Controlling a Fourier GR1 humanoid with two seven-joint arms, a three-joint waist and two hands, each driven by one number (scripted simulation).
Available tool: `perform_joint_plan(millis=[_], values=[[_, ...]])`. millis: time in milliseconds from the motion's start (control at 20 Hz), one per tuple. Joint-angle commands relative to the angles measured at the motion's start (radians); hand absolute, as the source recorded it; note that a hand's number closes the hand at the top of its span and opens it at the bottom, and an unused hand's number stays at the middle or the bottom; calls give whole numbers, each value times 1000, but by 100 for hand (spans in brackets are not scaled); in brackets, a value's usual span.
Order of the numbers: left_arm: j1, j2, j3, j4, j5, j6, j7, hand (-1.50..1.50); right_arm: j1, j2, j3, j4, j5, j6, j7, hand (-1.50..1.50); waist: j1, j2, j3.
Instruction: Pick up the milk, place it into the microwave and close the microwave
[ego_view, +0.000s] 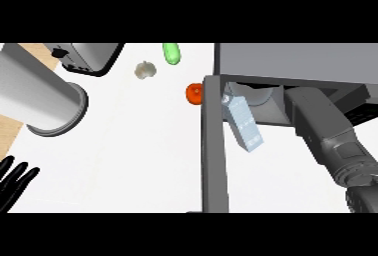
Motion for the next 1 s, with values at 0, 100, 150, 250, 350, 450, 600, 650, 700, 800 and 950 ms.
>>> perform_joint_plan(millis=[0,100,150,250,350,450,600,650,700,800,950], values=[[33,-16,-43,20,-11,-89,-20,-150,25,18,-31,-23,-38,160,-35,-150,-28,-29,-8],[20,-24,-90,59,-56,-122,-6,-150,53,31,-42,-33,-52,213,-65,-150,-44,-29,-8],[14,-34,-94,90,-103,-141,-13,-150,78,34,-50,-38,-63,249,-88,-150,-50,-31,-9],[16,-39,-122,64,-116,-165,-12,-150,106,53,-72,-39,-90,301,-91,-150,-54,-35,-8],[41,-103,-145,63,-200,-191,-43,-150,166,96,-67,-53,-94,345,-143,-150,-70,-46,-10],[-48,-113,-139,136,-289,-176,-81,-150,185,113,-67,-69,-103,366,-136,-150,-80,-46,-10],[-77,-114,-179,144,-355,-126,-95,-150,257,142,-49,-112,-104,413,-162,-150,-95,-53,-11],[-39,-113,-142,140,-381,-188,-122,-150,300,167,-37,-119,-98,405,-174,-150,-105,-60,-12],[-131,-115,-167,192,-420,-150,-119,-150,289,166,-37,-134,-105,400,-135,-150,-109,-57,-12],[-121,-115,-230,169,-447,-94,-118,-150,371,212,1,-156,-77,384,-176,-150,-122,-63,-12],[-133,-115,-245,258,-509,-86,-212,150,462,188,23,-217,-70,370,-171,-150,-129,-64,-13]])
